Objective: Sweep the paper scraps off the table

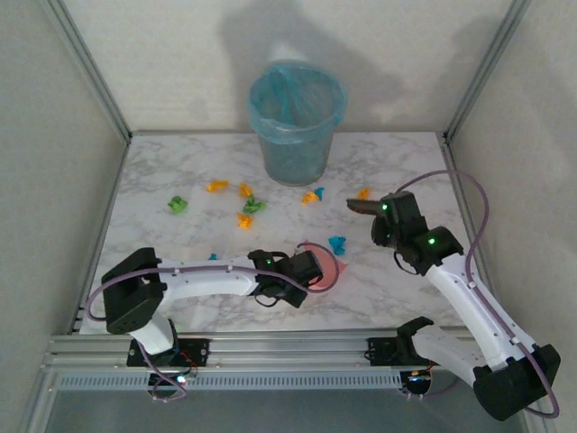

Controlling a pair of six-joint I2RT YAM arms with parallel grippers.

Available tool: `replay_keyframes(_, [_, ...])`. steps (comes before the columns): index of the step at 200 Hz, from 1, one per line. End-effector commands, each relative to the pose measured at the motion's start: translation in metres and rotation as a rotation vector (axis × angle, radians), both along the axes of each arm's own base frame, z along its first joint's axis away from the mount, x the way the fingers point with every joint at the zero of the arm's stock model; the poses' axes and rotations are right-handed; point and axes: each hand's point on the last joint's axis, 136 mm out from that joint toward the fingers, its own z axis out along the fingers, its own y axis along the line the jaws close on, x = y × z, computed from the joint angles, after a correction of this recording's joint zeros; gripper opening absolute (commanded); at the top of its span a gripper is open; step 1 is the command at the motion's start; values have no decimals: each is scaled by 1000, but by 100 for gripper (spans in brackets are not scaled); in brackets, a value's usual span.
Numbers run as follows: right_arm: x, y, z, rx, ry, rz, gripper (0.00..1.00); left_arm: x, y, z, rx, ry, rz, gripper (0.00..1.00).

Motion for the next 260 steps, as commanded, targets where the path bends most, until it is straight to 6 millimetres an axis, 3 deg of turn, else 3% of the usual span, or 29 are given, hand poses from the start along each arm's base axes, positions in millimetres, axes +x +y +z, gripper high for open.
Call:
replay_keyframes(1, [-14,-8,-11,-54,20,-9,0,-1,-2,-7,54,18,-37,0])
replay_keyframes(72, [-33,14,-29,-141,84,81,0,15,-10,-21,70,55,-8,0])
replay_keyframes(164, [-76,47,-15,-164,71,232,0,38,8,-16,53,13,82,0])
replay_keyframes(224, [-74,45,9,-94,-44,215,0,47,15,-6,6,-78,112,0])
replay_keyframes(260, [-65,20,34,-73,-187,99,0,45,17,-13,-22,-79,126,0])
